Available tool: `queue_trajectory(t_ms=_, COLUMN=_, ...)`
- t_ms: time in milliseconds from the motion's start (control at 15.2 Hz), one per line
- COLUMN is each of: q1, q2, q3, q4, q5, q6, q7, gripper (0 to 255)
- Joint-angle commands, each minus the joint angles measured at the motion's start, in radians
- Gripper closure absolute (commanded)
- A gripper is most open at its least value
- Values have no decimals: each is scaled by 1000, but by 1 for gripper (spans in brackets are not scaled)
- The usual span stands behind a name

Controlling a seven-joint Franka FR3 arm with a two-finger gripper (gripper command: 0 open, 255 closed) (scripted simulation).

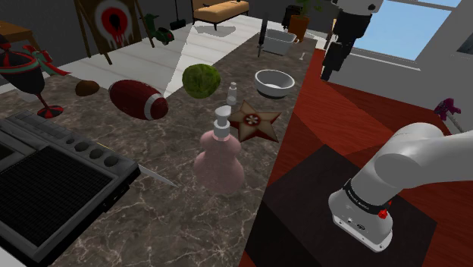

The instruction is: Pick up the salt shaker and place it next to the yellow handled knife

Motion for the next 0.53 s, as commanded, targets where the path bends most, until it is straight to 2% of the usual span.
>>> queue_trajectory(t_ms=0, q1=0, q2=0, q3=0, q4=0, q5=0, q6=0, q7=0, gripper=0)
queue_trajectory(t_ms=462, q1=-13, q2=283, q3=24, q4=97, q5=8, q6=149, q7=34, gripper=0)
